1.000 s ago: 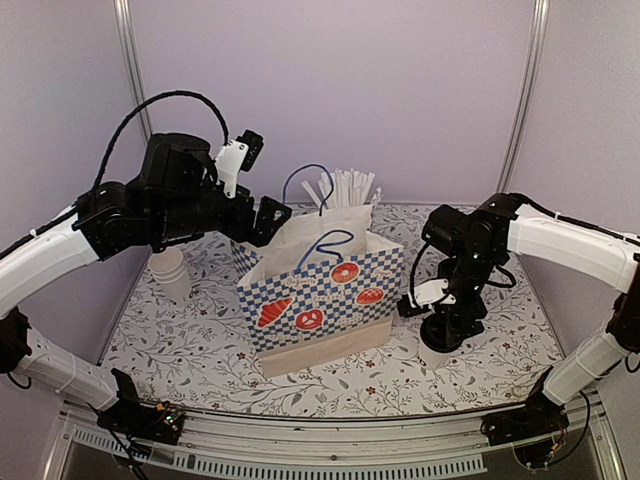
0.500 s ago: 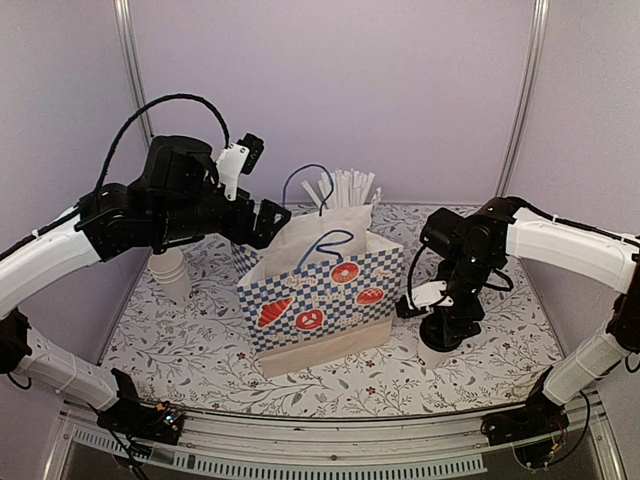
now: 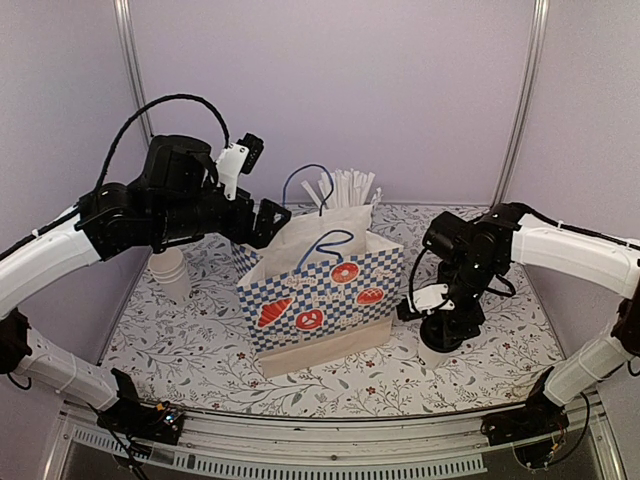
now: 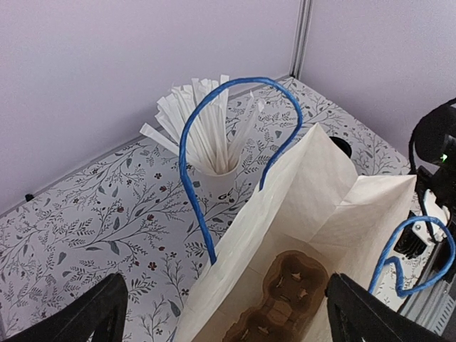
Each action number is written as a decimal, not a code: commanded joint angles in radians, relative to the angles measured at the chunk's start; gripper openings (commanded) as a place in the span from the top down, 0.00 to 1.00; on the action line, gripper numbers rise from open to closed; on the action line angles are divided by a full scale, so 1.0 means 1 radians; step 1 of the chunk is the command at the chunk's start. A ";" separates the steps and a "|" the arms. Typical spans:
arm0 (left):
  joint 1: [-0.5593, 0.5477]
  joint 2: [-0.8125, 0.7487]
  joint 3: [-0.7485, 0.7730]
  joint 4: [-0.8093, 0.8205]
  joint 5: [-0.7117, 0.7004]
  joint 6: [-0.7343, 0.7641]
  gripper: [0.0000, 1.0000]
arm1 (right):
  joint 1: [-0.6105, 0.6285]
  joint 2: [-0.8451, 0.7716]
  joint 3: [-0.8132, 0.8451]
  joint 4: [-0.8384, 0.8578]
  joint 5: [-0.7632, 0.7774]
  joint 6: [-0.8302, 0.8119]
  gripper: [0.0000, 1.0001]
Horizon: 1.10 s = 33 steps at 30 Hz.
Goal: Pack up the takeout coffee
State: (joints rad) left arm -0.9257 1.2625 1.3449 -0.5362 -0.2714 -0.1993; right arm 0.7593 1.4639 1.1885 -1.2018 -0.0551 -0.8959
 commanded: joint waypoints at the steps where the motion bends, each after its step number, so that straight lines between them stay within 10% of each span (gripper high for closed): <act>1: 0.018 0.003 -0.004 0.029 0.015 -0.006 0.00 | 0.007 -0.009 -0.020 0.017 0.034 0.007 0.36; 19: 0.165 -0.030 -0.009 -0.059 0.262 0.045 0.00 | -0.196 0.075 0.670 -0.165 0.089 0.001 0.53; 33: 0.191 0.118 0.048 -0.125 0.321 0.089 0.10 | -0.080 0.098 1.001 0.074 -0.058 0.109 0.56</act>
State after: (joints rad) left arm -0.7547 1.3529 1.3571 -0.6407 0.0639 -0.1219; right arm 0.6136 1.6085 2.1708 -1.2568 0.0399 -0.8577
